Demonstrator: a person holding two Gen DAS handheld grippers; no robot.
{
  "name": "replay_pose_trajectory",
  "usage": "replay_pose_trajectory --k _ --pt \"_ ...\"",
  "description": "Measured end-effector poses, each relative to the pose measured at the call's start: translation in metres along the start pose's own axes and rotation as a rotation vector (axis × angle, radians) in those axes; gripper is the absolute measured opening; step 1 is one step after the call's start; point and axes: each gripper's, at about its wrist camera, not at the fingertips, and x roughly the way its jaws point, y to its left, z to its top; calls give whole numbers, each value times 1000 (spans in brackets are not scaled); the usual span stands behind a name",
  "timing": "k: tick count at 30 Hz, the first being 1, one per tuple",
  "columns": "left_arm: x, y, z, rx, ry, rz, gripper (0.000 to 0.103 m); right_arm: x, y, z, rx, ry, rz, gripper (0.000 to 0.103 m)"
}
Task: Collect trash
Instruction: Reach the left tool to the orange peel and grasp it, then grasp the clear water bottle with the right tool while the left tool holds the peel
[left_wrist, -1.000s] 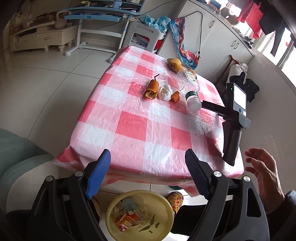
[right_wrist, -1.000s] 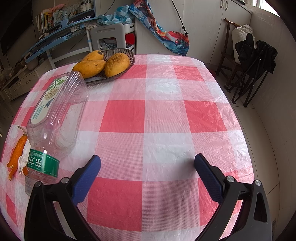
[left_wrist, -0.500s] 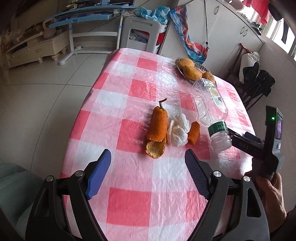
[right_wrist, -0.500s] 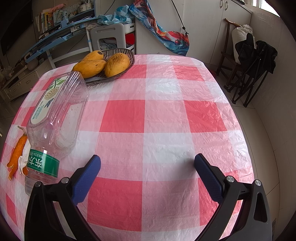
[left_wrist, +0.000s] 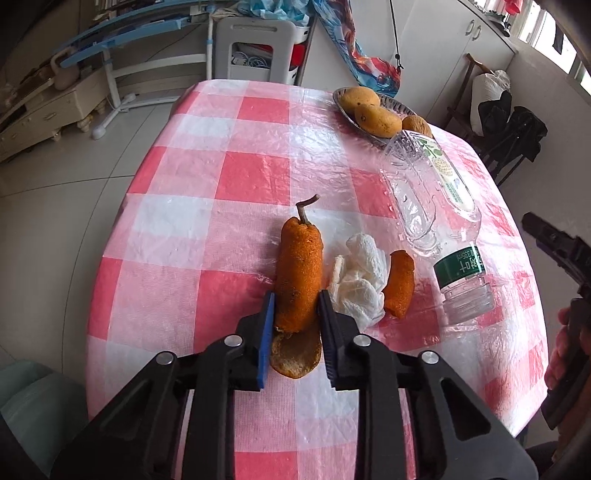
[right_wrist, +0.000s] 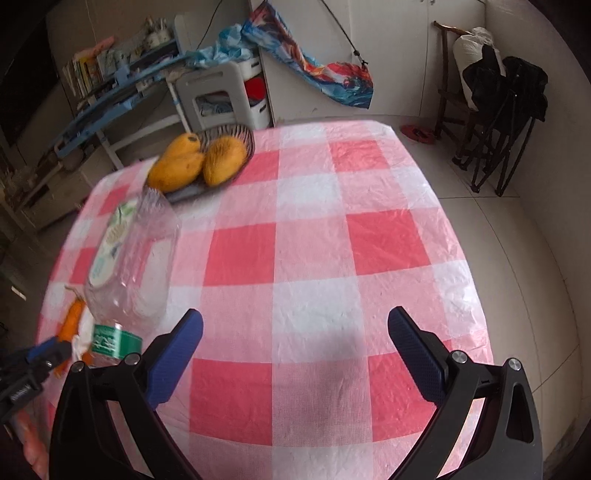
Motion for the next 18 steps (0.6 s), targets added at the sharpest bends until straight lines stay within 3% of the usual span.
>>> replay_pose_trajectory --k 6,11,18 --pt "-24 9 1 -46 -39 -18 18 -50 28 4 -27 -174 200 96" --pt "-57 11 -7 -43 -72 -7 18 -45 71 -1 -174 -149 200 96" --pt "-98 20 -28 -64 -119 -21 18 -20 83 -4 -156 -71 204 96"
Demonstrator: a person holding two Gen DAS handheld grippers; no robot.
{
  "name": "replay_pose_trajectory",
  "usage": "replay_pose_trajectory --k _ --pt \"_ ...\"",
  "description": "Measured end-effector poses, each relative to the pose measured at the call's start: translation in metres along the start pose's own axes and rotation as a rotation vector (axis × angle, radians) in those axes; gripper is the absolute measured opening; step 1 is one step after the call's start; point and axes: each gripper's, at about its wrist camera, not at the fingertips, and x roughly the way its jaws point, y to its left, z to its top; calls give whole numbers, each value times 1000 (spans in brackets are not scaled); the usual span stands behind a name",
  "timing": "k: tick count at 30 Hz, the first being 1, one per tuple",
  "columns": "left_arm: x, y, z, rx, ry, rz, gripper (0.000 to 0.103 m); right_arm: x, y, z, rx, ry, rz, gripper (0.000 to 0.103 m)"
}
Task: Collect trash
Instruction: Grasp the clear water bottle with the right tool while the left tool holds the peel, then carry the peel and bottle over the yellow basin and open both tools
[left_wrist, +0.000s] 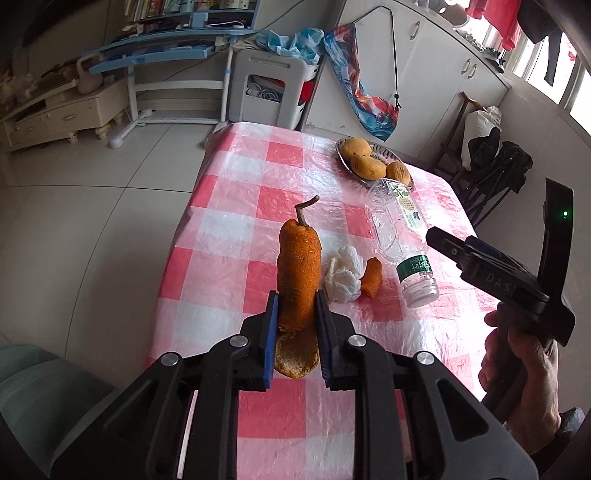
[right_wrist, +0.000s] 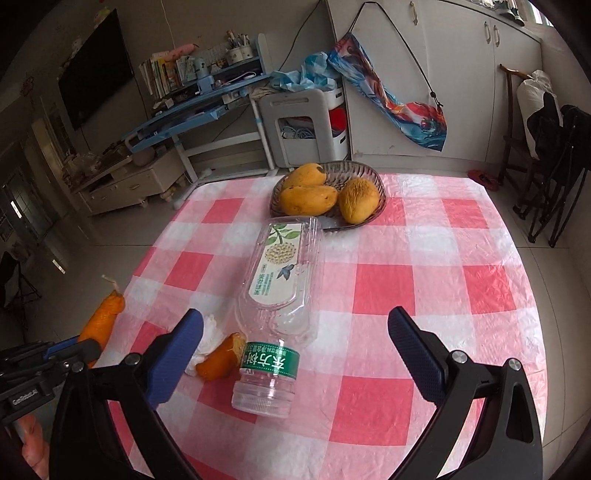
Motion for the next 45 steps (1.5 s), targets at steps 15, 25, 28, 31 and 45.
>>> replay_pose_trajectory --k 15,25,28,31,45 --pt "-21 10 3 -49 -51 -35 18 3 50 -13 -219 -26 -91 96" --pt "-12 2 7 -16 -33 -30 18 49 28 -2 -84 58 -116 94" --pt "-12 0 8 -1 -30 -28 18 57 10 -3 1 86 -49 62" --pt "-13 -4 7 21 -37 -17 18 54 -12 -6 118 77 42 59" --pt "-41 -21 -21 103 -111 33 18 -44 -37 -43 356 -51 340 58"
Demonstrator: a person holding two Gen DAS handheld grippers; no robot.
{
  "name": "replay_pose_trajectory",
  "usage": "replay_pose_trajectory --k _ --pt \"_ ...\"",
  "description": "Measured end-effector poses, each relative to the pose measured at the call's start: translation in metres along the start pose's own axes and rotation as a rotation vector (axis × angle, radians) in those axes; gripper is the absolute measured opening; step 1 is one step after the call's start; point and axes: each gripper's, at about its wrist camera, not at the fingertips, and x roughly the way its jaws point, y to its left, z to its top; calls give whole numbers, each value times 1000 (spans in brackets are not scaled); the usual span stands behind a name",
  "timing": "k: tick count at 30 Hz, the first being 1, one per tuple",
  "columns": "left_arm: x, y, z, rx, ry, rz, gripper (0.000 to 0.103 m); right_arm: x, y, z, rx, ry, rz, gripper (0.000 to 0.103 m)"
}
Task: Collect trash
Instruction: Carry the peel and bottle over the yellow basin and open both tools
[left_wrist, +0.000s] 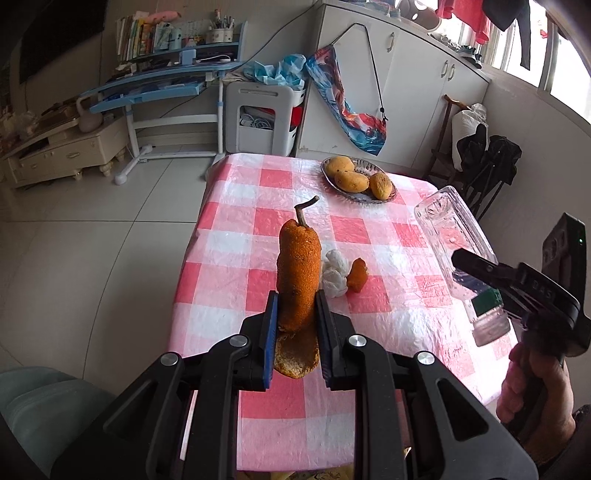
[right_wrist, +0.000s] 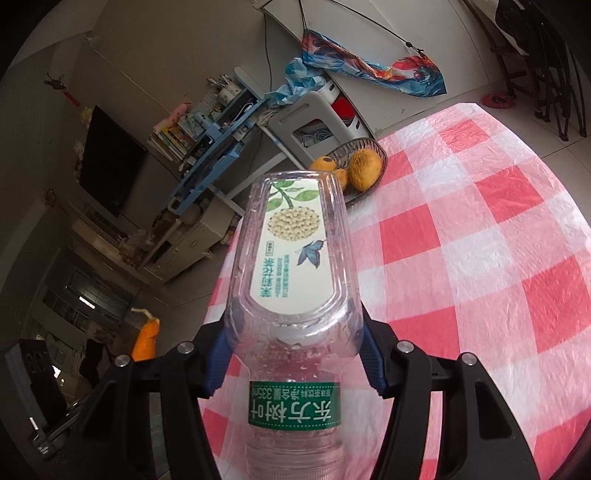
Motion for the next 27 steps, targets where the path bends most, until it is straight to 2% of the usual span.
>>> replay_pose_trajectory --k 7,13,19,23,25,26,27 --pt "-24 -1 -20 9 -31 12 18 -37 23 -51 -29 63 89 58" --pt "-40 -4 -37 14 -43 8 18 -56 47 -117 -129 204 115 58" --pt "-51 -9 -59 22 -32 9 18 -51 69 -185 -251 390 91 58" --pt "-57 -11 -81 30 -14 18 18 -33 70 -218 -301 499 25 58" --pt "-59 -12 -93 32 1 19 18 -24 70 -224 -338 530 -29 59" --pt "-60 -13 -98 34 9 18 18 -24 68 -222 -343 511 -64 60" --pt "-60 -14 -103 39 18 18 18 -26 67 -218 -324 490 -57 63"
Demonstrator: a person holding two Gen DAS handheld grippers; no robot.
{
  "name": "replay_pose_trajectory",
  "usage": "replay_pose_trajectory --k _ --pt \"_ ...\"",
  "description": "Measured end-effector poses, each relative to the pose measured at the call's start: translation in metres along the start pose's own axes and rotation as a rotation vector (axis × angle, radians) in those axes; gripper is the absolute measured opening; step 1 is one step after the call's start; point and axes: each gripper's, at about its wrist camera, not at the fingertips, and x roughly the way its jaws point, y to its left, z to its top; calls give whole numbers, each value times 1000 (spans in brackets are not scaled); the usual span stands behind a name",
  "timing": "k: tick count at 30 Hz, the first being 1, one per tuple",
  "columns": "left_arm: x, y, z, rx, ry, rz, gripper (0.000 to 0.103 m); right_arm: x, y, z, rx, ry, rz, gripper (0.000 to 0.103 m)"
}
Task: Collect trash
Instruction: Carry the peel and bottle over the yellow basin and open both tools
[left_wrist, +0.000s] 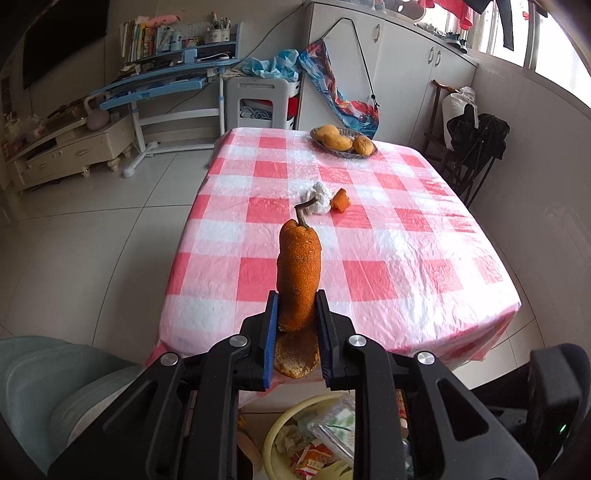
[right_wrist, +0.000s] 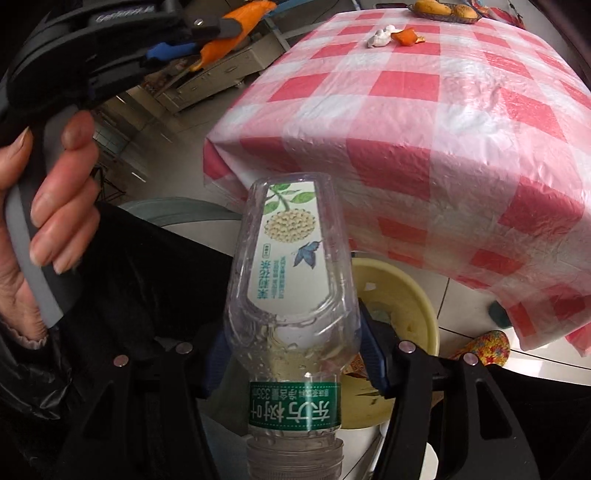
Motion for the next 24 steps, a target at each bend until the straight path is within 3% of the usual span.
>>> replay_pose_trajectory --k 7,11,14,19,22,24 --pt "5 -28 -41 86 93 -11 18 -44 -23 4 137 -245 -14 74" --pt "11 -51 -71 163 178 -22 18 -60 -33 4 183 -342 -29 76" --pt "20 -62 -97 200 283 -18 18 -66 -34 4 206 -366 -23 76" --pt "45 -73 -138 286 537 -11 19 -68 -35 2 206 -371 -24 77" --pt "47 -80 -148 343 572 3 23 -70 -36 1 206 -373 -27 78" --pt "44 -79 -146 337 561 6 35 -71 -37 -2 210 -375 -28 78"
